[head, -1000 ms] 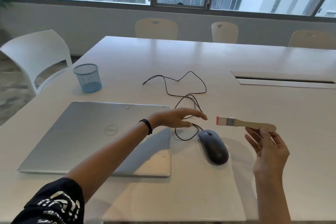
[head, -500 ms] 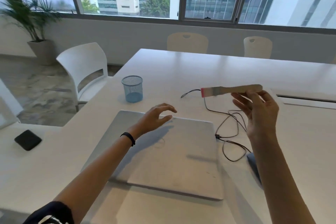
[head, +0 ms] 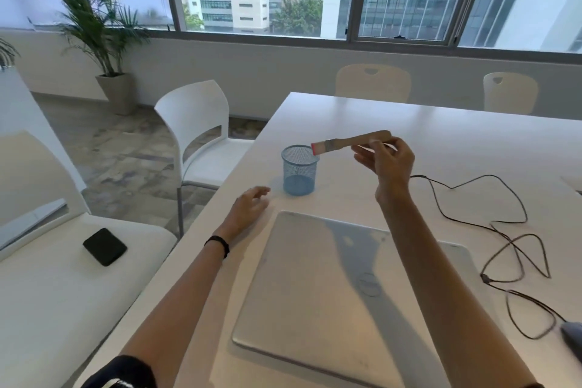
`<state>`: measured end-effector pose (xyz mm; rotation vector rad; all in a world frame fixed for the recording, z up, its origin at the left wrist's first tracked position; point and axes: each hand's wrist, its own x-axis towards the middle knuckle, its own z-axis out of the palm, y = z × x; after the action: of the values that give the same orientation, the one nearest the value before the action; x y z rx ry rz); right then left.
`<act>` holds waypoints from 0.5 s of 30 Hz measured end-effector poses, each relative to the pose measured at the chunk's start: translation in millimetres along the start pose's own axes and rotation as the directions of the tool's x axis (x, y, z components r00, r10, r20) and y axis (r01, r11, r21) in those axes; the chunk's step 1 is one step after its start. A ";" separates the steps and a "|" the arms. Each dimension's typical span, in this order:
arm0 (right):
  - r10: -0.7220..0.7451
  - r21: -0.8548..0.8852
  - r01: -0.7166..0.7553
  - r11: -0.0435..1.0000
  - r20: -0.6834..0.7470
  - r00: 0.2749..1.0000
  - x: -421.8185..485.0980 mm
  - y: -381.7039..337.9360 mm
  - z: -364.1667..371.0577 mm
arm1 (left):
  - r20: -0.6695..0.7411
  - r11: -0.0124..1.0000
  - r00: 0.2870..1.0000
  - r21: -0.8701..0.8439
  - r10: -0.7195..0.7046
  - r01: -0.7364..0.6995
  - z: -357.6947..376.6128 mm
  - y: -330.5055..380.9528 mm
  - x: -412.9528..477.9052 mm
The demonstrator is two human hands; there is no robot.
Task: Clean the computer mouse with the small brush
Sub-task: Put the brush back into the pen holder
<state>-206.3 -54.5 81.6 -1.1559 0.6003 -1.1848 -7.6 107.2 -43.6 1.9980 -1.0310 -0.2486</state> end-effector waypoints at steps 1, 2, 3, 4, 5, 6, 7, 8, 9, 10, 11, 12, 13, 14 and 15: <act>0.001 -0.019 -0.001 1.000 -0.005 1.000 3.8 7.5 7.8 | 0.015 1.000 1.000 -0.021 -0.002 0.002 -0.4 -2.1 3.4; -0.002 -0.045 0.001 0.999 -0.012 1.000 7.8 14.2 13.7 | 0.031 0.999 1.000 -0.042 0.000 0.002 0.9 -2.6 6.9; -0.008 -0.074 0.006 0.997 -0.023 1.000 12.0 21.5 20.6 | 0.041 0.998 0.999 -0.064 0.001 0.001 1.9 -3.4 11.1; -0.016 -0.100 0.012 0.995 -0.038 0.999 16.1 28.2 26.9 | 0.042 0.996 0.999 -0.086 0.000 0.003 3.9 -3.8 15.1; -0.027 -0.128 0.020 0.992 -0.055 0.998 20.0 34.5 32.5 | 0.040 0.994 0.999 -0.106 -0.003 0.008 6.5 -3.7 19.1; -0.040 -0.162 0.028 0.986 -0.071 0.997 24.1 40.3 37.7 | 0.035 0.992 0.999 -0.122 -0.008 0.012 9.7 -3.7 22.5; -0.056 -0.204 0.039 0.978 -0.078 0.995 27.6 45.4 42.1 | 0.033 0.991 0.999 -0.134 -0.011 0.016 13.2 -2.0 25.0; -0.072 -0.250 0.051 0.967 -0.075 0.995 31.5 51.6 46.5 | 0.033 0.989 0.999 -0.147 -0.013 0.018 16.5 -1.1 28.2; -0.088 -0.305 0.065 0.950 -0.064 0.994 34.8 57.8 50.1 | 0.038 0.987 0.999 -0.158 -0.010 0.016 19.3 0.3 31.0; -0.107 -0.372 0.082 0.924 -0.047 0.993 37.8 64.0 53.2 | 0.044 0.986 0.999 -0.165 -0.002 0.009 22.1 1.8 34.6; -0.129 -0.450 0.104 0.887 -0.027 0.991 40.2 69.4 56.1 | 0.052 0.986 0.999 -0.164 0.006 0.002 24.0 3.3 38.2; -0.147 -0.523 0.121 0.844 -0.008 0.989 41.8 74.1 58.5 | 0.061 0.987 0.998 -0.162 0.014 -0.004 25.6 5.2 41.5; -0.158 -0.578 0.134 0.805 0.008 0.987 43.3 78.3 60.9 | 0.072 0.986 0.997 -0.164 0.017 -0.005 26.5 6.7 45.0; -0.165 -0.616 0.142 0.775 0.021 0.986 44.0 81.7 63.3 | 0.080 0.986 0.997 -0.169 0.021 -0.007 28.0 7.2 48.6; -0.170 -0.646 0.147 0.749 0.027 0.985 44.3 83.9 65.5 | 0.086 0.985 0.996 -0.172 0.023 -0.008 29.0 8.3 51.1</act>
<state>-102.6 -75.4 36.0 -1.8084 1.0048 -1.1712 5.5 49.4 -45.4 1.8371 -1.0438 -0.4065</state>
